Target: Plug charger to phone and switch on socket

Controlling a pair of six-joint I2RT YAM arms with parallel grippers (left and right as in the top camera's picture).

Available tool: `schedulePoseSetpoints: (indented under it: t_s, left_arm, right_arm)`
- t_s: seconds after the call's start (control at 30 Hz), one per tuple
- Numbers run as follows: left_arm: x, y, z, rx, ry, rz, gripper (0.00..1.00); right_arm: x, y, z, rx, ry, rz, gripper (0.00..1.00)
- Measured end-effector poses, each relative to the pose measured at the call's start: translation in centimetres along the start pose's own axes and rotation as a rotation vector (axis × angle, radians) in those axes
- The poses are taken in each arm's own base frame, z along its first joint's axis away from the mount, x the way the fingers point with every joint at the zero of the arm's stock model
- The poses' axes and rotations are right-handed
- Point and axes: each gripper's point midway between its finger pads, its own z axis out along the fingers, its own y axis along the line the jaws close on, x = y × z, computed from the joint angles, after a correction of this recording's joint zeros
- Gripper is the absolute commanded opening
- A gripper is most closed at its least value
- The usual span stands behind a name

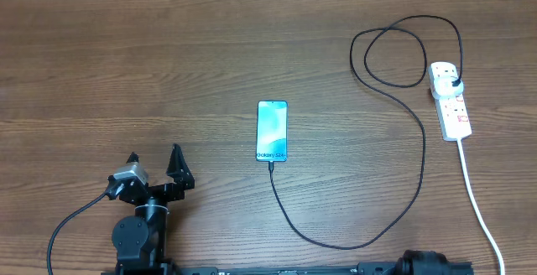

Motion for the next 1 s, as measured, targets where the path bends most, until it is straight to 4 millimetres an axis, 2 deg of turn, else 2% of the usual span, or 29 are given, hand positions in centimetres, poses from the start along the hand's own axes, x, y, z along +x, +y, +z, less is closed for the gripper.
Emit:
schedulePoseSetpoints:
  t_s: [0.6,0.87,1.0]
  left_arm:
    - [0.08,-0.02,0.00,0.002,0.003,0.240,1.00]
    - [0.08,-0.02,0.00,0.002,0.003,0.262,1.00]
    - [0.08,-0.02,0.00,0.002,0.003,0.262,1.00]
  right_arm:
    - [0.33,-0.17,0.00,0.007,0.013,0.003,0.49]
    - [0.20,-0.30,0.37,0.006,0.000,0.001,0.69]
    - [0.31,-0.81,0.59,0.028,-0.003,0.003,0.71]
